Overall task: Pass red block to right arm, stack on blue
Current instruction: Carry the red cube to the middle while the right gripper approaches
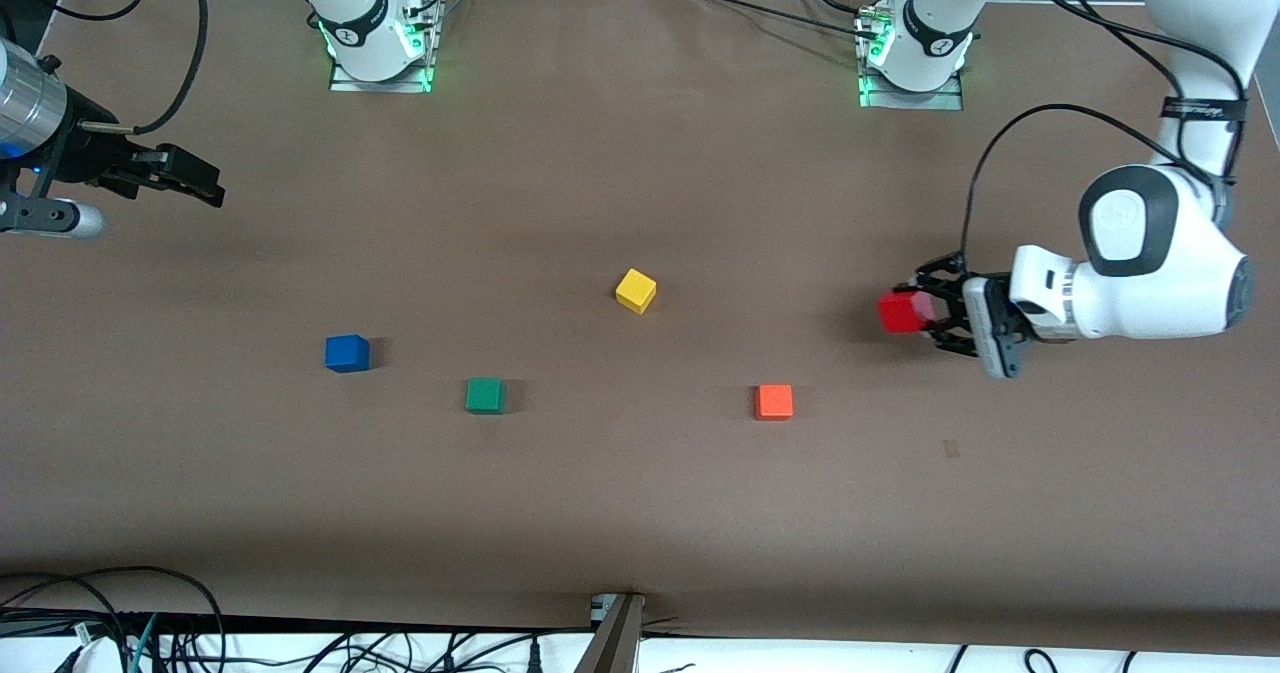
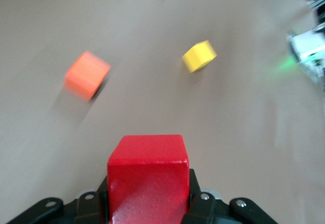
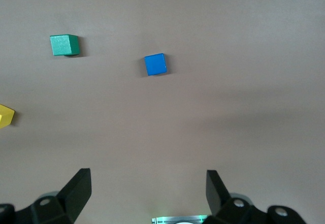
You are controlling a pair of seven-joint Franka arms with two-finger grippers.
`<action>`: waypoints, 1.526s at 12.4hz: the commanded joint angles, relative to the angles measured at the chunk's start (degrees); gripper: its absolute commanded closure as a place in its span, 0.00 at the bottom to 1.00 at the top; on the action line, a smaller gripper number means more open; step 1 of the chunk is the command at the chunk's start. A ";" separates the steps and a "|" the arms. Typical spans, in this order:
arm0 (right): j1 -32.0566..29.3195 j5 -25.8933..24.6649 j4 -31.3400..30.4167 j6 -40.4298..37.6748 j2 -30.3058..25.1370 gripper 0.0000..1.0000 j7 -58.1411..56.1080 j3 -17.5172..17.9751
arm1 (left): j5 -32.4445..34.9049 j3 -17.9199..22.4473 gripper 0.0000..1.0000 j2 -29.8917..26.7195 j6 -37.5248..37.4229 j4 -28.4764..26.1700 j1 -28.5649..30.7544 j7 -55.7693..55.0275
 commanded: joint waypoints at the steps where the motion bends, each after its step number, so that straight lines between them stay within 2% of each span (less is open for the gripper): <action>1: 0.01 -0.31 1.25 0.17 0.60 0.00 0.01 0.46 | -8.78 -3.60 1.00 1.78 -0.99 0.90 0.22 4.38; 3: 0.09 0.04 1.25 0.26 2.17 0.00 -0.35 0.46 | -14.77 -6.23 1.00 4.14 -0.38 2.99 -1.09 6.66; 5: 0.36 0.83 1.25 -0.34 7.42 0.00 -1.22 0.55 | -17.77 -6.68 1.00 9.32 -0.29 8.34 -5.04 11.74; 8: 0.36 9.94 0.90 -0.61 8.50 0.00 -9.30 0.46 | -26.02 -6.77 1.00 13.03 1.11 12.05 -9.79 22.37; 10: 0.01 19.07 0.90 -0.35 9.73 0.00 -8.35 0.37 | -29.73 -6.86 1.00 12.95 3.75 12.06 -11.64 26.69; 12: -0.08 30.49 0.90 0.52 12.80 0.00 -8.26 0.11 | -36.03 -6.86 1.00 13.03 7.25 12.06 -14.19 34.32; 13: -0.87 38.37 0.81 1.48 14.73 0.00 -8.26 -0.07 | -41.64 -6.86 1.00 13.03 8.84 12.06 -16.11 38.01; 15: -2.36 51.05 0.20 2.45 18.69 0.00 -8.26 -0.07 | -45.81 -6.77 1.00 13.30 10.61 12.15 -17.62 39.98; 19: -2.72 70.75 -7.60 6.41 20.11 0.00 -11.14 0.02 | -52.83 -6.86 1.00 14.79 13.23 14.35 -20.96 46.02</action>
